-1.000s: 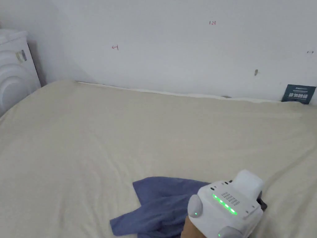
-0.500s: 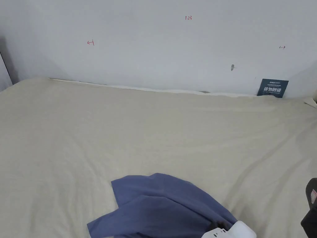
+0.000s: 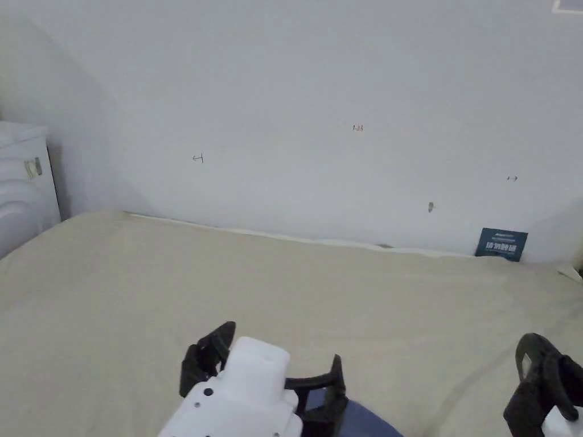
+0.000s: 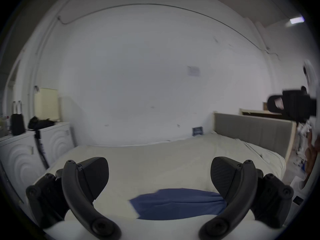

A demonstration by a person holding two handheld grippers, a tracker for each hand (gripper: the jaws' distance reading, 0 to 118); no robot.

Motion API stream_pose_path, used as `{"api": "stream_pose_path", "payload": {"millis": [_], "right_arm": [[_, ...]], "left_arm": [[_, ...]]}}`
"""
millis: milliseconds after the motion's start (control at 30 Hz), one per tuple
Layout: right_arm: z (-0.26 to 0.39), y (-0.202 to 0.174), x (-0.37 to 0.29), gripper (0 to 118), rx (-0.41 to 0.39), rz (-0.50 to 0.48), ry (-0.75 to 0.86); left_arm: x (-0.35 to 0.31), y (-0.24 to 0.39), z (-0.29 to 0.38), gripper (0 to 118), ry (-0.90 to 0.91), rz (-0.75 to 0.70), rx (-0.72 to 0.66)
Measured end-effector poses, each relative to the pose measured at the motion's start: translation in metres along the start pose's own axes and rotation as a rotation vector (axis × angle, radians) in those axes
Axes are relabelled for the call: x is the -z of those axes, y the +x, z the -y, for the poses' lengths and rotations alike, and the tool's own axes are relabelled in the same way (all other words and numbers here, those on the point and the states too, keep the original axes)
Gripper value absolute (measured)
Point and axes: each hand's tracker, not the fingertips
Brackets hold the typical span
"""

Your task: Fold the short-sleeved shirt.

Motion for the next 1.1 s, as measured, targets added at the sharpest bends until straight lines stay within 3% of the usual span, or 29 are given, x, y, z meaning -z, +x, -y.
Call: {"api": "stream_pose_path", "payload": {"millis": [100,167,200,233,267,333,367,467,833,1100], "right_arm": [[-0.011,-0.010,-0.013,0,-0.005,-0.020,0.031],[-0.013,-0.016,-0.020,0,-0.009,-0.011,0.046],[-0.014,-0.018,-0.023,0,-0.021,0.006,0.051],[-0.014,-0.020,-0.025,0,-0.030,0.007,0.048],[-0.014,-0.021,-0.026,0,-0.040,0.000,0.044],[-0.014,-0.023,-0.029,0,-0.040,0.000,0.039],[-0.013,-0.023,-0.031,0,-0.035,0.001,0.037],[-0.013,-0.025,-0.033,0,-0.029,-0.012,0.037],[-0.012,-0.027,-0.034,0,-0.011,-0.035,0.036],[0.006,-0.023,-0.019,0,0.001,-0.033,-0.004]], "left_arm": [[-0.025,-0.035,-0.013,116,0.043,-0.074,-0.034],[-0.039,-0.053,-0.015,106,0.057,-0.126,-0.048],[-0.046,-0.061,-0.015,85,0.067,-0.133,-0.057],[-0.055,-0.068,-0.015,28,0.080,-0.166,-0.077],[-0.061,-0.073,-0.012,3,0.096,-0.217,-0.091],[-0.073,-0.083,-0.007,3,0.101,-0.272,-0.107],[-0.076,-0.087,-0.007,3,0.082,-0.223,-0.113],[-0.083,-0.086,-0.005,3,0.074,-0.270,-0.071],[-0.083,-0.088,-0.008,3,0.103,-0.221,-0.029],[-0.002,-0.118,0.079,5,-0.182,-0.064,-0.073]]}}
